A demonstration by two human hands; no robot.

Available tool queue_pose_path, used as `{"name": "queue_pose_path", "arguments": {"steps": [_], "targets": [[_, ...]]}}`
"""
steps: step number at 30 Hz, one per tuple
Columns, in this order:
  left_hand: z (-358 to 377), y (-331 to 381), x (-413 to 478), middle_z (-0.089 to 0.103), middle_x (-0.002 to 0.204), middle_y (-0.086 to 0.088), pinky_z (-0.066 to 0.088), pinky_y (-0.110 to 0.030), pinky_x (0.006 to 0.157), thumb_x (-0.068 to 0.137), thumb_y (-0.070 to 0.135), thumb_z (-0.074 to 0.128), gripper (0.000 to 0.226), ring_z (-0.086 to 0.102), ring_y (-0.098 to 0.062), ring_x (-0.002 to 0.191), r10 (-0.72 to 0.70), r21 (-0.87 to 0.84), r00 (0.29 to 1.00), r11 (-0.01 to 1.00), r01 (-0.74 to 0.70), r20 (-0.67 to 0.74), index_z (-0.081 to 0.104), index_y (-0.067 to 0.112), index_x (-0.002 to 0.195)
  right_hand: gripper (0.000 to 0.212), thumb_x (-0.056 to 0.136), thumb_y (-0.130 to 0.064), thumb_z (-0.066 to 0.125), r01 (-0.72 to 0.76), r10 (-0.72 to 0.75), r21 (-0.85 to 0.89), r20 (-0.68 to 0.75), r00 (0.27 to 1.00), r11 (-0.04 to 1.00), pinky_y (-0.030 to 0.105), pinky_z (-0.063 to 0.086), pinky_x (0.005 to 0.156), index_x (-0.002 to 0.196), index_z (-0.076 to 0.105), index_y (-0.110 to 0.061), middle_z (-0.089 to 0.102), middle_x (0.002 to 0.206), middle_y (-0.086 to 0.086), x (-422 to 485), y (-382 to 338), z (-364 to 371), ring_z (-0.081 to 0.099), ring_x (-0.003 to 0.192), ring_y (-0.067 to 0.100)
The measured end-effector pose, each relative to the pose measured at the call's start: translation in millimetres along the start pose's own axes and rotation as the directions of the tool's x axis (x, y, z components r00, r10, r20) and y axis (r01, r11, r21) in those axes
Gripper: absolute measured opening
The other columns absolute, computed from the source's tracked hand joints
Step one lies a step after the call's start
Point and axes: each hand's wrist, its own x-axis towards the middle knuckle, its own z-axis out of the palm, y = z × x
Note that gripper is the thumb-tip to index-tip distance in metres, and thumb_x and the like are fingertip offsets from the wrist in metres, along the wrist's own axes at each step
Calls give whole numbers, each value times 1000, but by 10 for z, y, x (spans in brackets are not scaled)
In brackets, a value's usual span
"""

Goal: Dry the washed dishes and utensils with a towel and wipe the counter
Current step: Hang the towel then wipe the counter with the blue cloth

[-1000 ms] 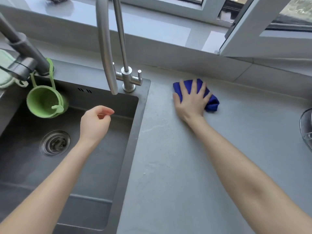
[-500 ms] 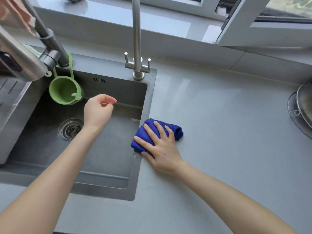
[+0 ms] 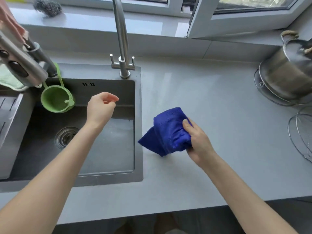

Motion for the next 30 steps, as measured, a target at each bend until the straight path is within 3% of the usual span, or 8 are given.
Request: {"name": "queue_pose_path", "arguments": {"steps": [4, 6, 8, 11, 20, 26, 28, 30], "targets": [[-108, -79, -38, 65, 86, 4, 54, -41, 88, 81, -1, 47, 30, 61, -16, 89, -1, -5, 1000, 1000, 1, 21, 69, 19, 87, 30, 99, -35, 48, -5, -65, -279, -241, 968, 960, 34, 48, 88, 124, 56, -22, 67, 114, 2, 28, -129, -728, 60, 110, 23], [-143, -122, -63, 64, 84, 6, 54, -40, 86, 80, -1, 47, 30, 61, -17, 87, 2, 1, 1000, 1000, -2, 31, 69, 19, 86, 61, 89, -58, 50, -218, -158, -687, -441, 884, 693, 41, 40, 101, 142, 36, -32, 50, 138, 2, 98, 26, -1080, 47, 127, 25], [-157, -181, -86, 64, 83, 5, 54, -40, 85, 79, -1, 47, 31, 61, -17, 85, 5, 4, 999, 1000, -5, 45, 68, 21, 83, 88, 74, -80, 41, -358, -254, -852, -469, 846, 382, 46, 33, 107, 148, 20, -38, 33, 150, 4, 145, 297, -1232, 34, 135, 28], [-176, -278, -136, 65, 83, 4, 54, -40, 84, 78, 0, 47, 31, 60, -17, 85, 3, 6, 998, 1000, -4, 69, 69, 22, 82, 95, 69, -87, 34, -347, -331, -913, -403, 853, 216, 53, 21, 111, 149, 11, -42, 18, 158, 5, 222, 679, -1116, 18, 143, 29], [-217, -482, -359, 64, 79, 6, 53, -37, 80, 77, -1, 48, 30, 59, -16, 81, 25, 27, 991, 999, -28, 134, 69, 21, 81, 98, 64, -85, 32, -65, -422, -988, -118, 899, 139, 65, 14, 107, 147, 31, -34, 34, 151, 13, -76, 1382, 596, 29, 137, 41], [-474, -599, -438, 64, 76, 6, 53, -38, 79, 75, -3, 49, 34, 59, -17, 77, 55, 6, 993, 998, -56, 105, 67, 27, 73, 80, 44, -28, 84, 82, -530, -997, 72, 845, -4, 43, 50, 78, 121, 63, -24, 63, 118, 16, -21, 1438, 1259, 62, 97, 37], [-577, -642, -494, 64, 75, 6, 49, -35, 75, 77, -2, 52, 34, 58, -19, 76, 54, 1, 992, 999, -54, 115, 65, 29, 72, 72, 47, -11, 82, 171, -639, -980, 68, 766, 102, 35, 49, 67, 116, 67, -19, 66, 99, 13, -42, 1353, 1259, 62, 77, 32], [-648, -686, -563, 66, 80, 2, 50, -37, 77, 83, 3, 59, 24, 60, -19, 79, 50, -31, 984, 999, -45, 172, 67, 25, 79, 60, 66, 3, 67, 271, -636, -841, -108, 764, 468, 35, 49, 72, 123, 62, -14, 64, 97, 11, -62, 1099, 1351, 59, 81, 31]]}}
